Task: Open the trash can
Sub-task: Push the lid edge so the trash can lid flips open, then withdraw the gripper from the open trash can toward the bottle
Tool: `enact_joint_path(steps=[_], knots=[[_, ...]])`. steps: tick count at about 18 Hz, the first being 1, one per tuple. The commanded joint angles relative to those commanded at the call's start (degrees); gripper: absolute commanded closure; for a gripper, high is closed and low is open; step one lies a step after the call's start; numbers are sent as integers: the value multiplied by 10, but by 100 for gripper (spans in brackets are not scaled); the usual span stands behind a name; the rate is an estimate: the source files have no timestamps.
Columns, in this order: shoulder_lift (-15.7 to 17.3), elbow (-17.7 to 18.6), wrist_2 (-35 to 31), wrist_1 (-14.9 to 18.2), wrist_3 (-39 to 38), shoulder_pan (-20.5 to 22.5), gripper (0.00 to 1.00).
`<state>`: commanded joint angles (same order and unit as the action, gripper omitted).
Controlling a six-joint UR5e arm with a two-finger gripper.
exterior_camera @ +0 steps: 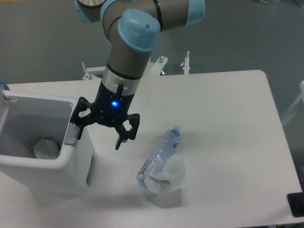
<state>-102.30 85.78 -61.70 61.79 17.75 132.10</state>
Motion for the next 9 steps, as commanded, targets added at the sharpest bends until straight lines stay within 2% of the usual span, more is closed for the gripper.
enact_joint_path(steps=[3, 9], knots=[[-2, -6, -2, 0, 2, 5, 0], [-3, -5, -15, -4, 11, 46, 0]])
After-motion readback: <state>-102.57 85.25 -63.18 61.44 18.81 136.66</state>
